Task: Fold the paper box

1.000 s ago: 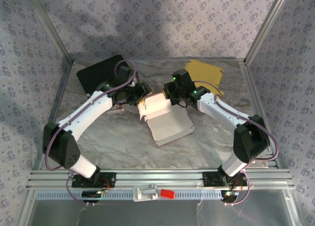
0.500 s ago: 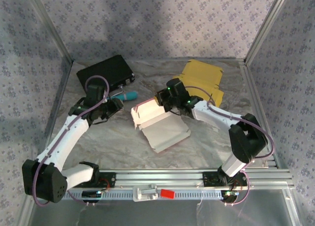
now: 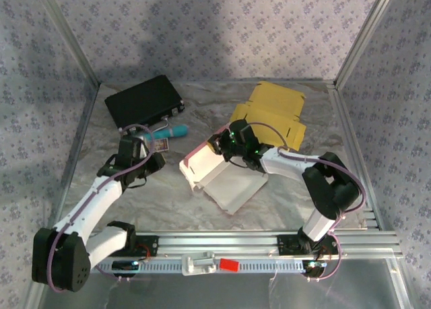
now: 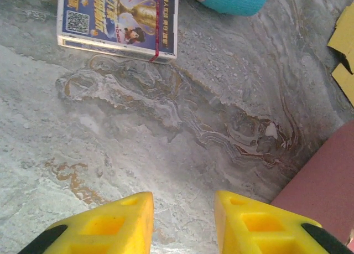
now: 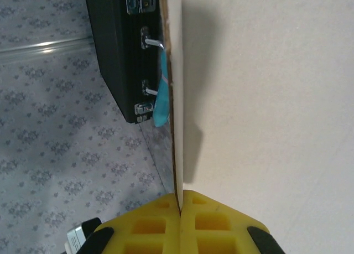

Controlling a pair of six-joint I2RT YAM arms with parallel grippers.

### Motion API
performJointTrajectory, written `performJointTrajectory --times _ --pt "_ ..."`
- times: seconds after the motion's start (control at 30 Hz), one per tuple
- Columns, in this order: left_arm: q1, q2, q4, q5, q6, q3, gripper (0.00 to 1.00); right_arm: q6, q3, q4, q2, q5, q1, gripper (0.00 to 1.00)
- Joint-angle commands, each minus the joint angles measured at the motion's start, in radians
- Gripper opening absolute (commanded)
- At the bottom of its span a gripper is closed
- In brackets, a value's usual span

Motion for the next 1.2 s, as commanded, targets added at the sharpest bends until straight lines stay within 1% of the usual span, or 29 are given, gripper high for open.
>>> performJointTrajectory --times 0.0,0.1,0.17,0.3,0.4,0.47,0.57,0.67,0.8,0.97,1.17 --pt "0.005 -0.033 0.145 0.042 0.049 -0.048 0.33 -0.047 -0.032 0.12 0.021 -0.035 -0.006 0.0" --pt "-0.004 -0.048 0.235 0.083 0.065 -0.107 0.31 -0.03 -0.057 0.175 0.033 -0.047 -0.016 0.0" --pt "-0.02 -0.054 0.312 0.119 0.076 -0.152 0.29 -0.034 -0.058 0.169 0.026 -0.047 -0.019 0.0" --pt "-0.066 -0.054 0.387 0.136 0.114 -0.205 0.25 -0.028 -0.047 0.164 0.018 -0.046 -0.025 0.0" --pt "-0.111 -0.064 0.48 0.15 0.138 -0.26 0.26 -0.025 -0.034 0.144 0.01 -0.048 -0.027 0.0" --pt "-0.145 -0.063 0.523 0.139 0.157 -0.286 0.29 -0.022 -0.03 0.141 0.009 -0.05 -0.026 0.0" --pt "-0.168 -0.047 0.548 0.12 0.175 -0.298 0.32 -0.017 -0.028 0.135 0.006 -0.05 -0.024 0.0" --pt "-0.177 -0.028 0.581 0.13 0.18 -0.296 0.34 -0.015 -0.033 0.133 0.002 -0.047 -0.023 0.0" --pt "-0.228 0.001 0.601 0.132 0.203 -0.274 0.37 -0.01 -0.036 0.14 0.002 -0.041 -0.021 0.0" --pt "-0.274 0.014 0.607 0.107 0.213 -0.267 0.38 0.018 -0.043 0.184 0.006 -0.027 -0.023 0.0" --pt "-0.296 0.057 0.628 0.085 0.216 -0.238 0.41 0.047 -0.057 0.258 0.004 -0.006 -0.021 0.0"
